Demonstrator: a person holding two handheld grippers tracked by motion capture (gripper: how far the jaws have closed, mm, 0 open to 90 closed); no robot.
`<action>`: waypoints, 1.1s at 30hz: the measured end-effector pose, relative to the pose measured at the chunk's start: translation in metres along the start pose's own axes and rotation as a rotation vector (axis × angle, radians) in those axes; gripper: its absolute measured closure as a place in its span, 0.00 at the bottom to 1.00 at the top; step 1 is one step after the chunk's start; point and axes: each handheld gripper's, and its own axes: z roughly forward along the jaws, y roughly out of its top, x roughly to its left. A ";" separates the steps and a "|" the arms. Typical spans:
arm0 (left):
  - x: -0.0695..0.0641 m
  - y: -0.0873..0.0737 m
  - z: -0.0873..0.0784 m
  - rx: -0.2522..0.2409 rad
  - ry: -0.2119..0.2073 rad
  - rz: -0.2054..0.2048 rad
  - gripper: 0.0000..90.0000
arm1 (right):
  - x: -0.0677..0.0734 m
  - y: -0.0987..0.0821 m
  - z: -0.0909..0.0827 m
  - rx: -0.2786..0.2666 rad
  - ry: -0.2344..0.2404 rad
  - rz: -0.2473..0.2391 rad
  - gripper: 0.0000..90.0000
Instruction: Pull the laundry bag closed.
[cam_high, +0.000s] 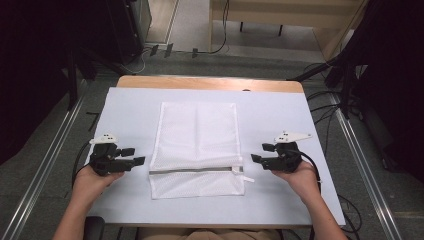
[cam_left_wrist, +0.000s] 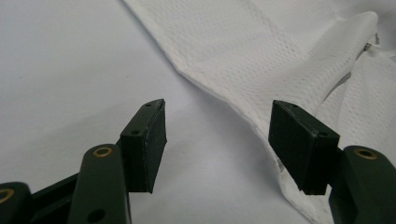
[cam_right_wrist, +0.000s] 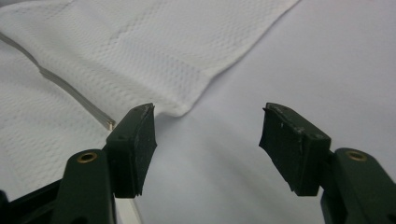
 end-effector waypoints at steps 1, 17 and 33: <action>0.001 0.000 0.000 0.002 0.002 -0.001 0.41 | -0.002 -0.001 -0.001 -0.001 -0.007 0.006 0.41; 0.011 -0.002 -0.003 -0.012 0.047 -0.060 0.40 | -0.018 -0.006 -0.002 -0.009 -0.073 0.031 0.37; 0.011 -0.003 -0.002 -0.011 0.054 -0.073 0.40 | -0.018 -0.007 0.001 0.008 -0.074 0.028 0.37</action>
